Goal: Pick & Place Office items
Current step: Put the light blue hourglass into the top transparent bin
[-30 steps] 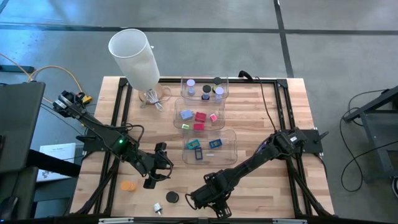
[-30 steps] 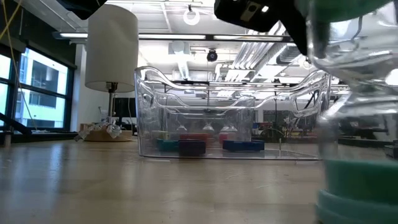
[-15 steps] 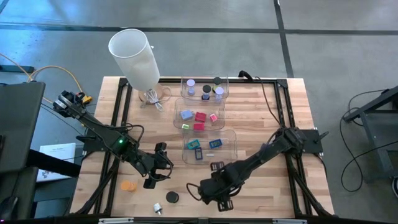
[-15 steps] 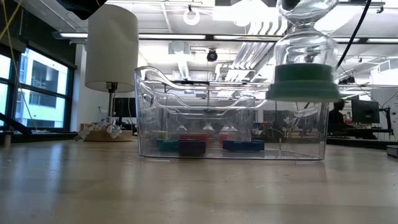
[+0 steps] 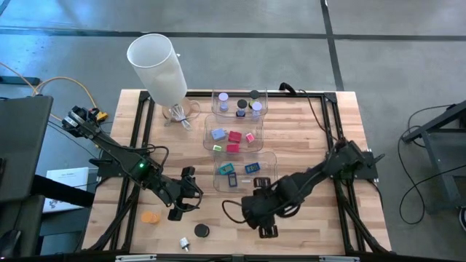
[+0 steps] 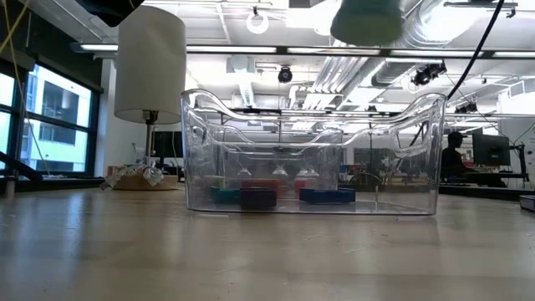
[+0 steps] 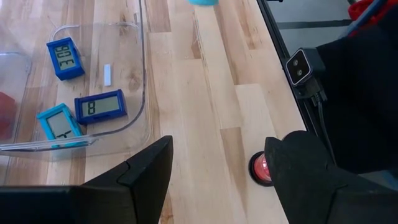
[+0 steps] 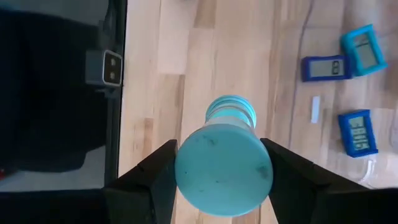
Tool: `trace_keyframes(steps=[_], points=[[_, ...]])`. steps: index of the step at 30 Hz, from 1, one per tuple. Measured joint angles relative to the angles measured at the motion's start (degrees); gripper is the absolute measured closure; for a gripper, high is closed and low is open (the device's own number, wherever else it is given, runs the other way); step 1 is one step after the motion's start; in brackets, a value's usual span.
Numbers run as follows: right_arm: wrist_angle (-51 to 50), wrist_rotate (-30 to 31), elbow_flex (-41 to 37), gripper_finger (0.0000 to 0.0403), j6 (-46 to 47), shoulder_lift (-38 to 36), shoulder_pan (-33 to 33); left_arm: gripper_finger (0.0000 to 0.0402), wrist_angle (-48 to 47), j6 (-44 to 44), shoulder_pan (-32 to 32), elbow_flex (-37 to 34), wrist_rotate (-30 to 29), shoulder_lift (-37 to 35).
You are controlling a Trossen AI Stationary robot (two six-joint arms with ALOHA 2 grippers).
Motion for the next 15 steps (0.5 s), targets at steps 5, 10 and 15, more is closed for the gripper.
trace_keyframes(steps=[5,10,15], points=[[-2.08,4.90,-0.01,0.0215,0.07,-4.77,-2.29,0.0156,0.02,0.00,0.02,0.00,0.02,0.00],[-4.84,15.14,0.02,0.0215,-0.73,-9.90,-7.14,0.0156,-0.01,0.00,0.02,-0.02,0.02,0.02],[-5.12,20.48,0.07,0.0215,-3.79,-13.25,-15.53,0.0156,-0.01,-0.01,-0.01,-0.02,0.02,0.02]])
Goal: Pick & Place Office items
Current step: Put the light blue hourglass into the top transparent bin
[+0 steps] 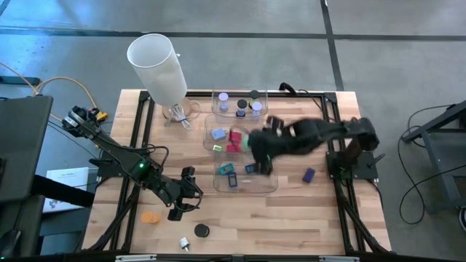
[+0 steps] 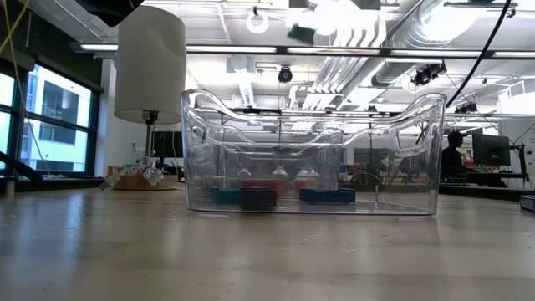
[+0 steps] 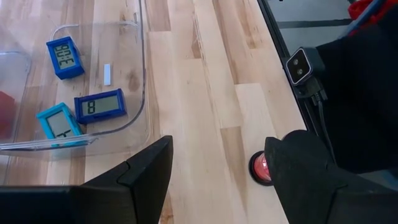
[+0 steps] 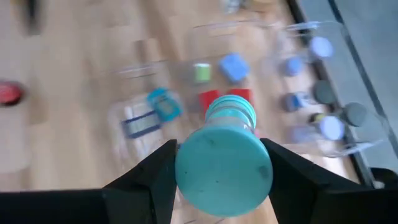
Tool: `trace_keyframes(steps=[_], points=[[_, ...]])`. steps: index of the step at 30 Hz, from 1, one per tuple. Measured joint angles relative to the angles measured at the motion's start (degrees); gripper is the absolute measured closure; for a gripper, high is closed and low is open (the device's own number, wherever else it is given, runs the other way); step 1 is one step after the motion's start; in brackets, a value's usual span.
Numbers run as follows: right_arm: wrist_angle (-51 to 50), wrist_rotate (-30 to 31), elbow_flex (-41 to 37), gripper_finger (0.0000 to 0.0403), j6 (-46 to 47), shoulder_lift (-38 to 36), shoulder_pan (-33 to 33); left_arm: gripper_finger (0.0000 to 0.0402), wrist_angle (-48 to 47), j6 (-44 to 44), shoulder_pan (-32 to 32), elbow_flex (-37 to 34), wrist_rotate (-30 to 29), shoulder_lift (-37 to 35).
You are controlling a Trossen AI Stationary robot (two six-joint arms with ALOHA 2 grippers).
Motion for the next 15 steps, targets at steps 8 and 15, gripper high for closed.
trace_keyframes(steps=[8,15], points=[[7.20,-9.28,-0.09,0.0215,-8.56,0.21,-16.94,0.0156,0.00,-0.01,-1.10,0.00,0.10,0.00],[18.58,-18.23,-0.09,0.0215,-14.18,0.35,-30.05,0.0156,0.05,-0.01,-1.90,0.00,0.07,0.00]])
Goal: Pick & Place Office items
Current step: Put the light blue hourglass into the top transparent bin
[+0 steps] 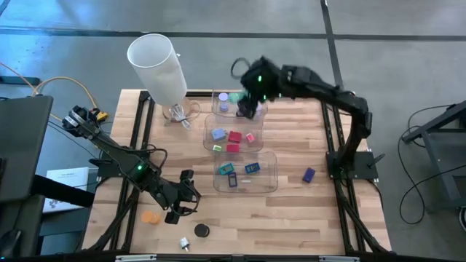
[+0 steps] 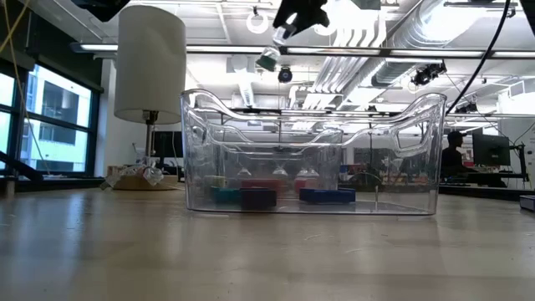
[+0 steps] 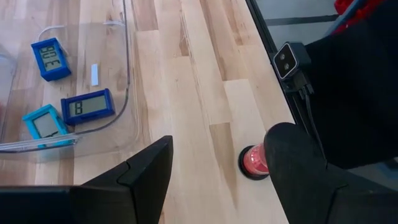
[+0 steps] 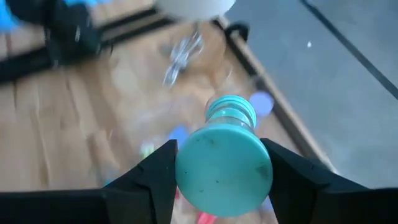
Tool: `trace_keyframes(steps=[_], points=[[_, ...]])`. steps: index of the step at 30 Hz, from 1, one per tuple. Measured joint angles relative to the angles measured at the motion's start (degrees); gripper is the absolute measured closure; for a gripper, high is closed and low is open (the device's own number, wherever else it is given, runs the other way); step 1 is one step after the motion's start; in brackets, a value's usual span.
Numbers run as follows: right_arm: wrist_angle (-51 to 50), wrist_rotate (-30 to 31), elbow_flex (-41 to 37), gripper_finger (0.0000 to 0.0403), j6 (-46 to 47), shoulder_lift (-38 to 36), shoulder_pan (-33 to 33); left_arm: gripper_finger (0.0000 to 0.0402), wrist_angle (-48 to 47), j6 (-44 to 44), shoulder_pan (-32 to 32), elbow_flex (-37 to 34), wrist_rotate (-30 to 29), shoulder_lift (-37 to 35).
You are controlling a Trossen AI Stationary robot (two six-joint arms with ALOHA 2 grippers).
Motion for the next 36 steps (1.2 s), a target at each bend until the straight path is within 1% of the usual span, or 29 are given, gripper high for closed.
trace_keyframes(steps=[5,8,13,15,19,25,28,36], points=[[6.32,-5.57,0.02,0.0215,-0.02,0.80,-7.45,0.0156,-0.02,-1.07,0.00,0.00,-0.01,0.00],[7.76,-8.77,0.02,0.0215,0.26,2.42,-11.17,0.0156,0.03,-1.84,0.00,0.00,-0.02,0.00],[9.56,-11.26,0.01,0.0215,0.45,7.15,-13.51,0.0156,0.15,-1.97,0.02,0.00,-0.02,0.00],[10.03,-11.09,0.00,0.0215,0.46,9.21,-13.81,0.0156,0.16,-1.97,0.04,0.00,-0.02,0.00],[9.28,-8.16,-0.04,0.0215,0.43,12.40,-14.59,0.0156,0.16,-1.97,0.04,0.00,-0.02,0.00],[6.94,-5.98,-0.04,0.0215,0.39,14.03,-15.63,0.0156,0.17,-1.97,0.04,0.00,-0.05,0.00],[5.71,-3.33,-0.02,0.0215,0.10,15.21,-15.60,0.0156,0.17,-1.97,0.04,0.00,-0.05,0.00],[5.51,-4.48,-0.02,0.0215,-0.56,19.63,-16.39,0.0156,0.18,-1.95,-0.07,0.00,-0.05,0.00]])
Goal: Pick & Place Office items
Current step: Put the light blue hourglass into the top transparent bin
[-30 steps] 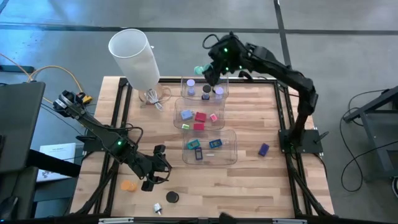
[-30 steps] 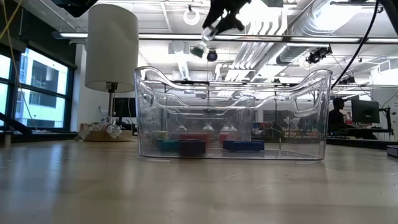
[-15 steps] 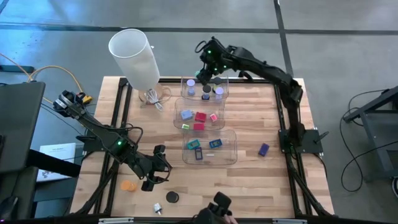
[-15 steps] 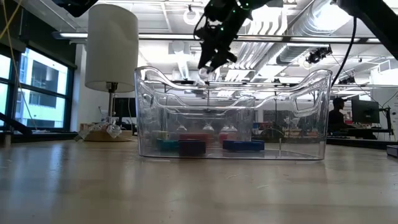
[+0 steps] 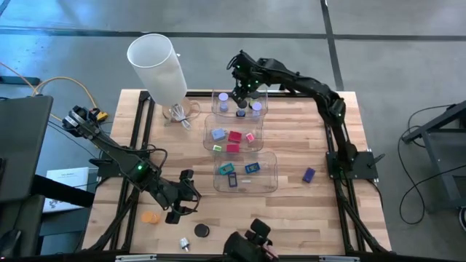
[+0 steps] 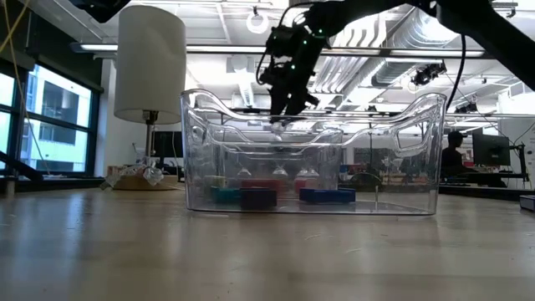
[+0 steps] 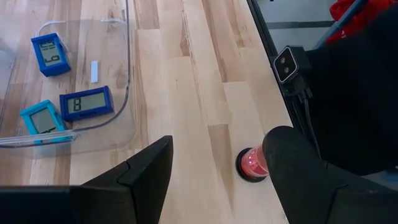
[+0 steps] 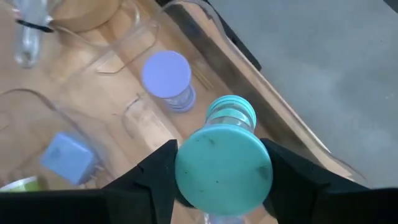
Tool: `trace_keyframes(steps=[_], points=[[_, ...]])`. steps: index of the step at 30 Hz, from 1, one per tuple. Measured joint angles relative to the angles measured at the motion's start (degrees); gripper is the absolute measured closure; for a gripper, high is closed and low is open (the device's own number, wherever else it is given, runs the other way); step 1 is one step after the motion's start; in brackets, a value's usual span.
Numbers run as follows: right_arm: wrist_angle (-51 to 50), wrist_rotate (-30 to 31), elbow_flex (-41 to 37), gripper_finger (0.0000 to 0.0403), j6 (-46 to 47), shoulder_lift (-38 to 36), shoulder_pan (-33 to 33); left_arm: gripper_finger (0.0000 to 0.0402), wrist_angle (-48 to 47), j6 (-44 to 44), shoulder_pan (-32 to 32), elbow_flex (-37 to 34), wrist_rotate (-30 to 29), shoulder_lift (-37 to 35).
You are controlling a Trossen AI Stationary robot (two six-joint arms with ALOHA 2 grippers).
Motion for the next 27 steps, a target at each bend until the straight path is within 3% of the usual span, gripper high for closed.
trace_keyframes(steps=[17,27], points=[[-1.55,-1.31,0.00,0.0213,0.78,2.03,-1.18,0.0156,0.24,0.00,-0.33,0.00,-0.02,0.00],[-1.89,-2.00,-0.02,0.0210,0.14,6.92,-1.60,0.0156,0.24,-0.54,-0.74,0.00,-0.02,0.00]])
